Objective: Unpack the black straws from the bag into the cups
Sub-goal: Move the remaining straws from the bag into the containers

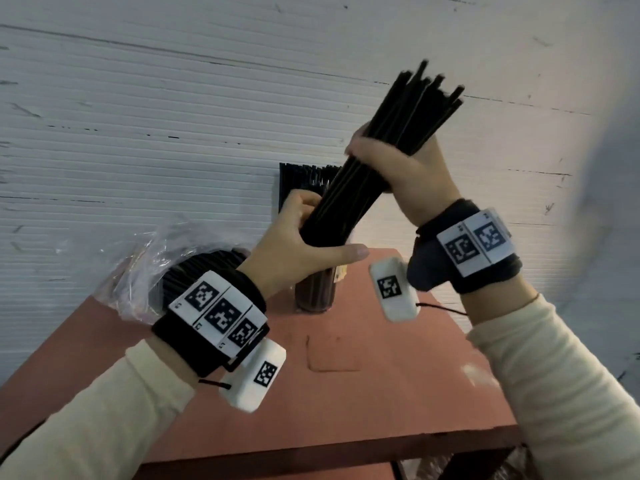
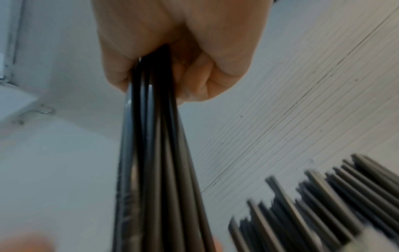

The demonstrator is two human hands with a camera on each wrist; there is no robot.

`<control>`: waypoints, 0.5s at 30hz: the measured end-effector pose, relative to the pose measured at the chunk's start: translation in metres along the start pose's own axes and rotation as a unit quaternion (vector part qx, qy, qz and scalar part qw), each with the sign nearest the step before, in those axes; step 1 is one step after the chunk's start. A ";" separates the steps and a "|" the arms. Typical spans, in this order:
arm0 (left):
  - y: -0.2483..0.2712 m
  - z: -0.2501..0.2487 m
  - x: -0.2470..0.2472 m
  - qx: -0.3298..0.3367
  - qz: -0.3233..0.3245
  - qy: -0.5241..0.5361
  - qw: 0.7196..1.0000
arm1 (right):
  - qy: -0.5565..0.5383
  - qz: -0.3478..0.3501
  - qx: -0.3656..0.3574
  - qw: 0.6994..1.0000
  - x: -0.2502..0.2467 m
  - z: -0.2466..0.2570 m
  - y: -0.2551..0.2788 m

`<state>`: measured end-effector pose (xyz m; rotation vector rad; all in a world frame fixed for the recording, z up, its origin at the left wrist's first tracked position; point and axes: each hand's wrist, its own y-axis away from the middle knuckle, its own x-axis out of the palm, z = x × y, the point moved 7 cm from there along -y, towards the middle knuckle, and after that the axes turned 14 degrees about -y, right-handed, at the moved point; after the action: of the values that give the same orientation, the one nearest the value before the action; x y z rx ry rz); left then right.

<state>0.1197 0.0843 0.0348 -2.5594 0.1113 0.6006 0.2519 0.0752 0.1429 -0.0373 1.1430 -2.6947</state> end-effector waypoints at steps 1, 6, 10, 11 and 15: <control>-0.003 0.002 -0.005 0.005 -0.048 -0.024 0.999 | -0.004 -0.026 -0.008 1.000 -0.008 0.003 -0.009; -0.032 0.030 -0.002 -0.028 -0.061 -0.049 0.997 | -0.028 -0.102 0.016 0.994 -0.036 -0.007 -0.048; -0.046 0.047 0.008 -0.077 0.026 -0.016 0.997 | -0.018 -0.101 0.049 0.994 -0.039 -0.030 -0.061; -0.049 0.050 0.009 -0.074 0.035 -0.011 0.997 | -0.017 -0.099 0.058 0.993 -0.041 -0.037 -0.063; -0.051 0.056 0.008 -0.055 0.061 -0.029 0.996 | -0.010 -0.102 0.085 0.991 -0.051 -0.057 -0.065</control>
<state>0.1141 0.1564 0.0108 -2.6522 0.2219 0.7448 0.2832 0.1704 0.1523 -0.1630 0.9456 -2.9539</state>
